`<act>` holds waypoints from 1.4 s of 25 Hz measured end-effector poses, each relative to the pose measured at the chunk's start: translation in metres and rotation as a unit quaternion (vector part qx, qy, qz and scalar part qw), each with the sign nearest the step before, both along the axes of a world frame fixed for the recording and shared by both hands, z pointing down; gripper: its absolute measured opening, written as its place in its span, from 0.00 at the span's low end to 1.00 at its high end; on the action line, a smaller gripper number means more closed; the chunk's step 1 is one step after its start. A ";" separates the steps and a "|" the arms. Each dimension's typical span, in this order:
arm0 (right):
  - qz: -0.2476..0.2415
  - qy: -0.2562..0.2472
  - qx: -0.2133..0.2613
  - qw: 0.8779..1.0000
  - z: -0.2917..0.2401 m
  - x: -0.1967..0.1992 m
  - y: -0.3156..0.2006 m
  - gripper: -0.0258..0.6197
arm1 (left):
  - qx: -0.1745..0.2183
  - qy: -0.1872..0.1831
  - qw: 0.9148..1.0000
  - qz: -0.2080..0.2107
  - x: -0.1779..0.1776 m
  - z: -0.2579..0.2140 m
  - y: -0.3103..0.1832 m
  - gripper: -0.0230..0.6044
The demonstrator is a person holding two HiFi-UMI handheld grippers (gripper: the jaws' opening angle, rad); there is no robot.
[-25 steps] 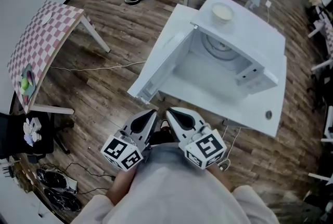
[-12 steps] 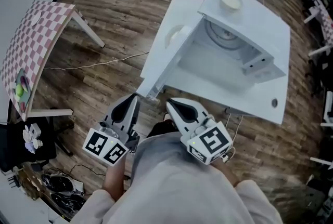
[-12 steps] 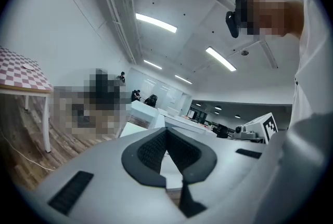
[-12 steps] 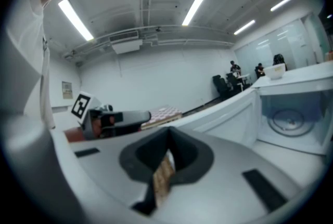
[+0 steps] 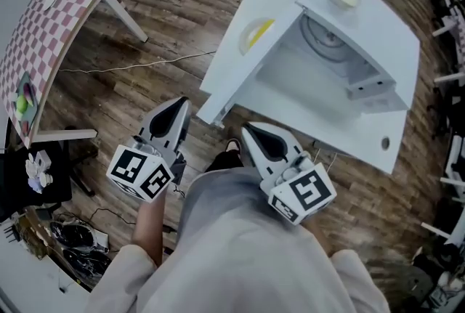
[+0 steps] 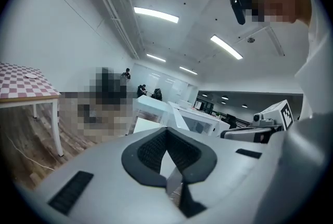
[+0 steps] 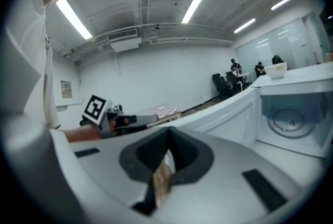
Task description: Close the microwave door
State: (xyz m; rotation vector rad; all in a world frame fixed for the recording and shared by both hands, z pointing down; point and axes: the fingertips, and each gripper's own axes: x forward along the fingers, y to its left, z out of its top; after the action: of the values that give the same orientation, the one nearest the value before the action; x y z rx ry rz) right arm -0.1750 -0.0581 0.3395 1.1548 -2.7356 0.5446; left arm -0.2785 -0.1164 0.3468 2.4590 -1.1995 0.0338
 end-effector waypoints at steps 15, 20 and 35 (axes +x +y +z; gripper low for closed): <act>-0.009 -0.004 -0.013 1.000 0.007 0.006 -0.010 0.07 | -0.026 0.001 1.000 -0.005 0.005 0.022 -0.004 0.06; -0.003 -0.009 -0.019 1.000 0.012 0.007 -0.008 0.07 | -0.033 -0.002 0.999 0.000 0.006 0.028 0.000 0.06; 0.013 -0.007 -0.031 0.999 0.017 0.011 0.002 0.07 | -0.045 -0.003 0.999 0.020 0.011 0.034 0.007 0.06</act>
State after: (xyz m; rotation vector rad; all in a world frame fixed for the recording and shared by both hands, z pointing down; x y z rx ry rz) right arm -0.1635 -0.0558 0.3560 1.1792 -2.6971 0.6381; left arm -0.2679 -0.1092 0.3807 2.4063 -1.1273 0.1032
